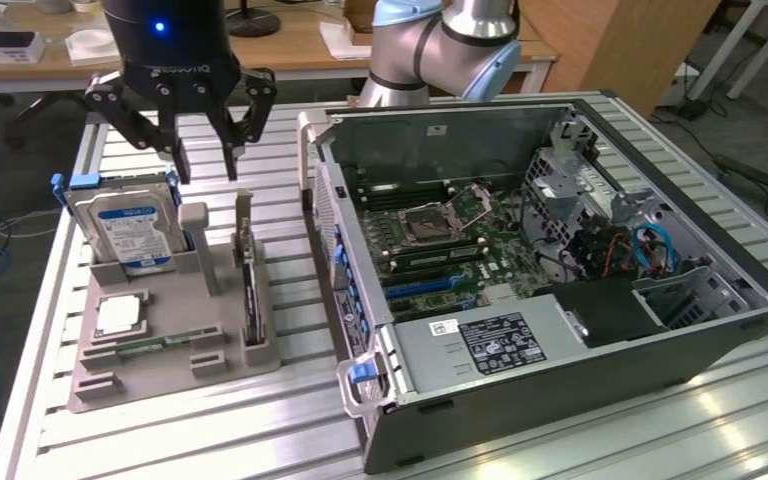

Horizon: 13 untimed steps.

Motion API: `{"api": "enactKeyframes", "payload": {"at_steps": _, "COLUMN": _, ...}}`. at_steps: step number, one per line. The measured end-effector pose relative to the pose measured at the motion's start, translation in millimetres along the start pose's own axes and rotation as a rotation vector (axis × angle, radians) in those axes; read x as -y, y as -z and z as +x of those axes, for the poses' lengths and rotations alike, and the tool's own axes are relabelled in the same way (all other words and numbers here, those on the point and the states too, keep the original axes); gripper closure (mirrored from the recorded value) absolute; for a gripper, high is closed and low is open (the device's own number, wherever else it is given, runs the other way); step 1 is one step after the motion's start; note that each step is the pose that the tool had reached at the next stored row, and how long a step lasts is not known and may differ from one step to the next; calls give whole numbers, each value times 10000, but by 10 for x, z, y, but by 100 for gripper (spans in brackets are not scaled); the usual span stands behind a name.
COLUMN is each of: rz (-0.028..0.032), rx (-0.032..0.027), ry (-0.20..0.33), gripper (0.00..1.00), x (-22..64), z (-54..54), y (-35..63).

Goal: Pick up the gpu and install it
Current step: 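Pick up the gpu and move the gpu toward the slot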

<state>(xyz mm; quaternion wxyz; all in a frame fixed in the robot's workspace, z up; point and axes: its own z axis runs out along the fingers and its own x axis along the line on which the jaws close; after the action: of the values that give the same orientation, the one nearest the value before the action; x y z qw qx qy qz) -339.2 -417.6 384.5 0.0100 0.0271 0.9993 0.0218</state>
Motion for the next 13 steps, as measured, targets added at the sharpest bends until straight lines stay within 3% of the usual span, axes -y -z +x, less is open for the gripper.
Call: {"api": "enactKeyframes", "payload": {"at_steps": 13, "rz": -5, "rx": -97, "ry": 461, "gripper": 53, "x": 40, "z": -19, "y": -21}}
